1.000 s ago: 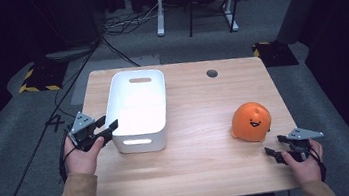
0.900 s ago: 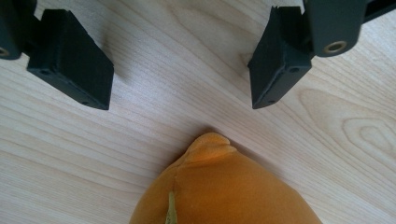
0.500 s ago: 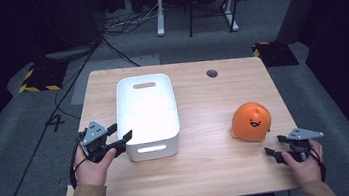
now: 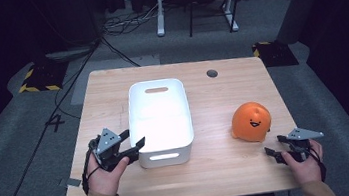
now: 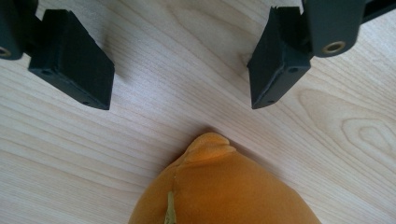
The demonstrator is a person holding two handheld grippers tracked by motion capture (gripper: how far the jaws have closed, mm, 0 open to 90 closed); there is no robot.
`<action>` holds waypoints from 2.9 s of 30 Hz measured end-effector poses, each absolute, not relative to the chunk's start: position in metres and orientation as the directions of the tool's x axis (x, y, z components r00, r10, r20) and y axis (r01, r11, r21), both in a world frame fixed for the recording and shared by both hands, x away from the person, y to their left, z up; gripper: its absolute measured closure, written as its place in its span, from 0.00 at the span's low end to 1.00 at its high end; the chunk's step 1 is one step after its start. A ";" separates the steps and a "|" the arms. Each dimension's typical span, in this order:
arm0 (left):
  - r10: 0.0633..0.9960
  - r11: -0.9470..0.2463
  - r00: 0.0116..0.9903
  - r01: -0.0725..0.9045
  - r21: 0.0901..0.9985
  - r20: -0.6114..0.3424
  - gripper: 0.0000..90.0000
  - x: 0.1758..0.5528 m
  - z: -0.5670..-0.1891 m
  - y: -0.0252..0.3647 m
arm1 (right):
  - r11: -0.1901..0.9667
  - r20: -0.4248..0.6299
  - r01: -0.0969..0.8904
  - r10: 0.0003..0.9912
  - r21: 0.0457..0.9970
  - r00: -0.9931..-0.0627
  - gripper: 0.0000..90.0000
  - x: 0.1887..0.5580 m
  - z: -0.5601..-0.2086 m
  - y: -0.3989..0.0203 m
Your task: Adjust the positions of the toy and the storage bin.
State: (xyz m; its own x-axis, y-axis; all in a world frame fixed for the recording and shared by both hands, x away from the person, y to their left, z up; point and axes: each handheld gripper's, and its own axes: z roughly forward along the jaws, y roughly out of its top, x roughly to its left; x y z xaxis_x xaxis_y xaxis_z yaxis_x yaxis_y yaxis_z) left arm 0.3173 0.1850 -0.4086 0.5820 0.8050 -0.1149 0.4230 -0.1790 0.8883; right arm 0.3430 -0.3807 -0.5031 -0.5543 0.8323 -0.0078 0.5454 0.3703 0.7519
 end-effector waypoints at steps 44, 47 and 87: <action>0.734 -0.243 0.673 0.394 0.886 -0.098 0.30 0.249 -0.408 0.096 | 0.376 -0.011 0.540 0.828 0.753 -0.561 0.27 0.343 -0.503 -0.381; 0.729 -0.243 0.677 0.399 0.884 -0.105 0.28 0.248 -0.409 0.093 | 0.381 -0.015 0.537 0.826 0.752 -0.564 0.27 0.343 -0.503 -0.381; 0.831 -0.239 0.556 0.410 0.880 -0.033 0.26 0.304 -0.395 0.159 | 0.380 -0.014 0.537 0.825 0.753 -0.564 0.27 0.343 -0.503 -0.381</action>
